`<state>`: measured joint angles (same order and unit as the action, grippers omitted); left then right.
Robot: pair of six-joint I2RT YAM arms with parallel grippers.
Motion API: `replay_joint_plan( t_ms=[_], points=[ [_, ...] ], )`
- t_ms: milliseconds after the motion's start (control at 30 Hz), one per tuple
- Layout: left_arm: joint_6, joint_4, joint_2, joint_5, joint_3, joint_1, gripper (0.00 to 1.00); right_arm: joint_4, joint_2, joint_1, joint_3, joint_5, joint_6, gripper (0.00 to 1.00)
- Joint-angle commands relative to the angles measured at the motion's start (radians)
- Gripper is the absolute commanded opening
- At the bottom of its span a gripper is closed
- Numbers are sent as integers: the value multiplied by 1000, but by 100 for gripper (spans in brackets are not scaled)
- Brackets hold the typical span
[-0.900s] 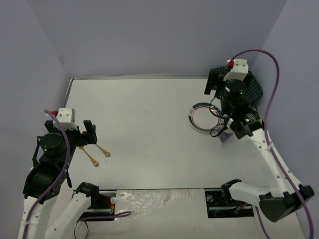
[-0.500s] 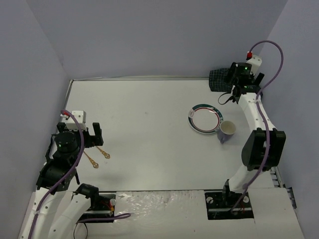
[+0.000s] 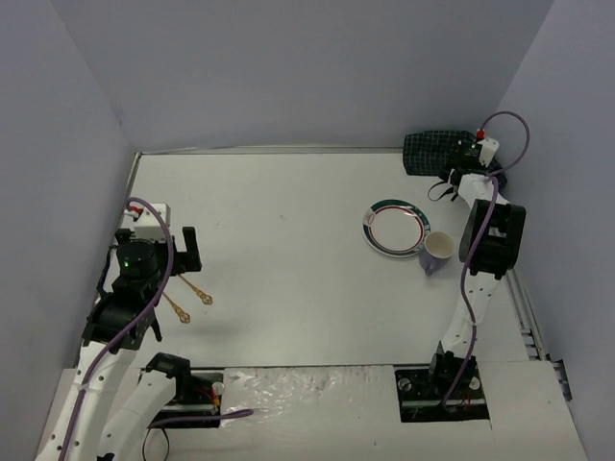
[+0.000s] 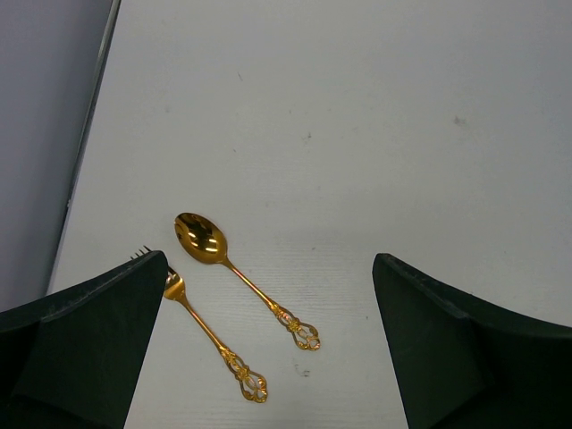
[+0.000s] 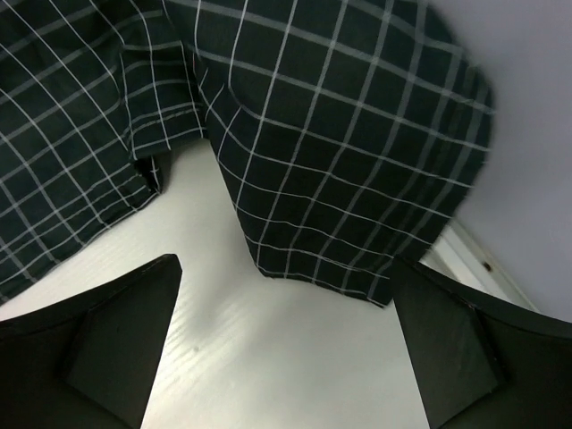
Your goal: Set the dinner table for one person
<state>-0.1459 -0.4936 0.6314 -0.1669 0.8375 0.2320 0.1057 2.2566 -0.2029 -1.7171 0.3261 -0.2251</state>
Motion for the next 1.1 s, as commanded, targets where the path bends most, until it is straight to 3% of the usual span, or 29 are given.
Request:
replay_joint_plan(
  t_ms=[0,400,567,767,1067],
  points=[
    [-7,84,42,-12,16,-21,97,106,54,-8,-94,-14,23,98],
    [-4,95,71,-15,14,-48,97,75,176,-47,-217,-68,14,76],
    [-6,93,79,-14,14,-51,97,48,201,-55,-262,-77,6,48],
    [-4,95,77,-13,12,-52,97,46,186,-41,-265,-113,46,2],
    [-11,96,40,-7,7,-51,97,46,5,169,-387,-128,235,0]
  ],
)
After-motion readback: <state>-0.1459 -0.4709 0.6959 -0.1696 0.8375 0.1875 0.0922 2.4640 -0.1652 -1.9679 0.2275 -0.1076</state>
